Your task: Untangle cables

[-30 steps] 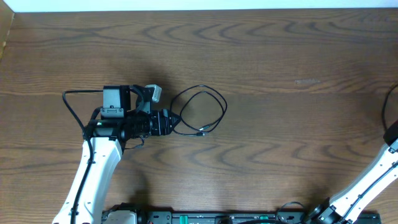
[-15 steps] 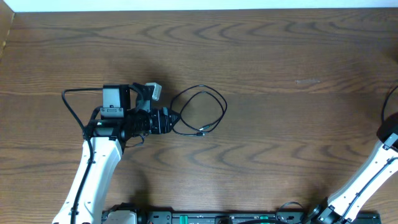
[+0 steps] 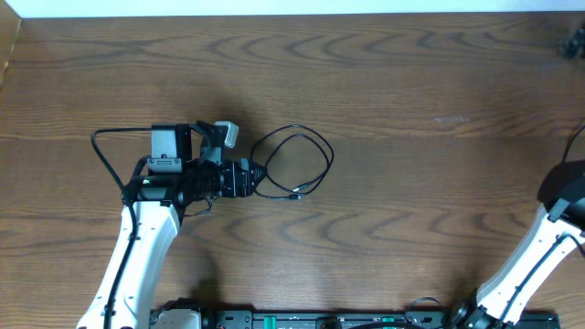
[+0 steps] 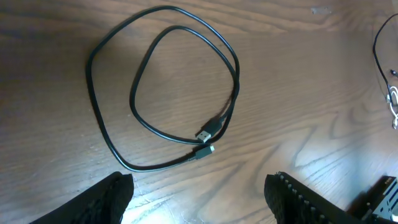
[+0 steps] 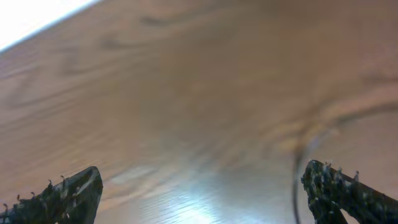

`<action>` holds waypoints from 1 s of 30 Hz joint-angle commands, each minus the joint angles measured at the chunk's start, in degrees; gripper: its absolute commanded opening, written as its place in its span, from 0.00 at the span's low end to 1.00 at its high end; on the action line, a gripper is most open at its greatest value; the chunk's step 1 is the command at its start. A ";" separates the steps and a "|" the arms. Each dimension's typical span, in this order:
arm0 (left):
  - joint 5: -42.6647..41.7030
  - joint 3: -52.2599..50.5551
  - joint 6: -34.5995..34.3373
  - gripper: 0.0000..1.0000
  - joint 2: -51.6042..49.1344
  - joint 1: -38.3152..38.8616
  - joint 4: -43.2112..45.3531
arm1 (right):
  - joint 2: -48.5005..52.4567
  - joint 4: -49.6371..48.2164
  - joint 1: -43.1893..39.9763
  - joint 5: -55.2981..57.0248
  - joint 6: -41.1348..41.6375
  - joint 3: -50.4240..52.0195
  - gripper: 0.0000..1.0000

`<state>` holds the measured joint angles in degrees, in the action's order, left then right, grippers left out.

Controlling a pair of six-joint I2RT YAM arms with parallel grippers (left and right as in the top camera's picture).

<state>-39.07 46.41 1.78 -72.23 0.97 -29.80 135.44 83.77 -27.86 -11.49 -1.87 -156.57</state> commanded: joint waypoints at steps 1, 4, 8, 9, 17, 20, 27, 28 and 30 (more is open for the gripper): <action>-0.20 -0.26 1.20 0.73 -0.44 0.09 -1.38 | -5.14 0.52 2.64 -5.16 -3.13 -0.50 0.99; -0.17 -0.39 1.22 0.73 -0.44 0.09 -2.78 | -7.48 1.66 5.01 -4.31 -2.34 -0.50 0.99; -0.20 -1.33 1.25 0.73 -0.33 0.09 -3.39 | -10.08 3.26 7.85 3.69 2.51 -0.50 0.99; -0.22 -1.86 1.25 0.73 -0.31 0.09 -3.37 | -10.84 3.56 8.37 4.04 2.73 -0.48 0.99; -0.92 -7.37 1.64 0.73 -0.31 0.09 -1.01 | -16.76 7.04 13.38 10.93 5.75 -0.37 0.99; -3.37 -9.18 1.64 0.73 -0.31 0.09 1.68 | -18.69 8.50 14.88 12.59 6.56 -0.37 0.99; -4.52 -10.10 1.64 0.73 1.07 0.09 2.21 | -23.23 11.63 17.16 16.28 8.72 -0.11 0.99; -4.70 -10.10 1.64 0.73 1.49 0.09 2.08 | -24.28 11.67 17.20 16.28 8.72 0.35 0.99; -5.27 -10.12 1.64 0.73 2.45 0.09 1.95 | -26.91 11.28 17.20 17.25 8.72 2.56 0.99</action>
<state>-42.33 36.25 2.74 -71.88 0.97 -27.81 112.77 95.15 -10.90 2.83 5.54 -156.20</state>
